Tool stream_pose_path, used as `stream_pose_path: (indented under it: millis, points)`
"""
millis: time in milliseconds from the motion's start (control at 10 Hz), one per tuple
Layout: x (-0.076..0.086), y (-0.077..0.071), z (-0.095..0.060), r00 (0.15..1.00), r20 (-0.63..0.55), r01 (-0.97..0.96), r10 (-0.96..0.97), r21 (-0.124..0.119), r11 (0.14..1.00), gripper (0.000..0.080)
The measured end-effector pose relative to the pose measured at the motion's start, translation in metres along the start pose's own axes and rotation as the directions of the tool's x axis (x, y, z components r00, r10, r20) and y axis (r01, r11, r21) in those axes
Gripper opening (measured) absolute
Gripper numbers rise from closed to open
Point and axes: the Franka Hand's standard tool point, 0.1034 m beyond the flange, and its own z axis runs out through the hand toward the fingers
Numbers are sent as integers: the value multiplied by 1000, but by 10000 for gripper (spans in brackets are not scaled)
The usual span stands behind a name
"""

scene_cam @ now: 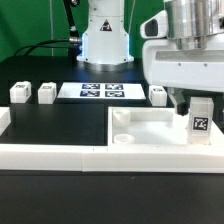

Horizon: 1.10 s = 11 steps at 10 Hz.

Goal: Assemble square table

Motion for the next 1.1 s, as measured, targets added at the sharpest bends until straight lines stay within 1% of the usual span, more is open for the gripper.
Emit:
stream_pose_path:
  millis: [100, 200, 300, 500, 700, 800, 900, 1000, 1100]
  points:
    - [1, 0, -1, 978, -2, 208, -208, -19, 978, 649]
    - [3, -1, -1, 933, 10, 361, -361, -23, 932, 649]
    - [5, -1, -2, 892, 13, 451, -451, -27, 892, 649]
    - [5, -1, -1, 906, 12, 424, -424, -27, 905, 649]
    - [5, 0, -1, 906, 12, 423, -422, -27, 906, 389]
    - [5, 0, -1, 940, 10, 340, -340, -29, 940, 389]
    - [6, 2, -1, 962, 8, 274, -274, -34, 961, 298]
    - [8, 5, -2, 979, 6, 206, -206, -40, 978, 298]
    - [10, 7, -2, 984, 6, 178, -178, -47, 983, 298]
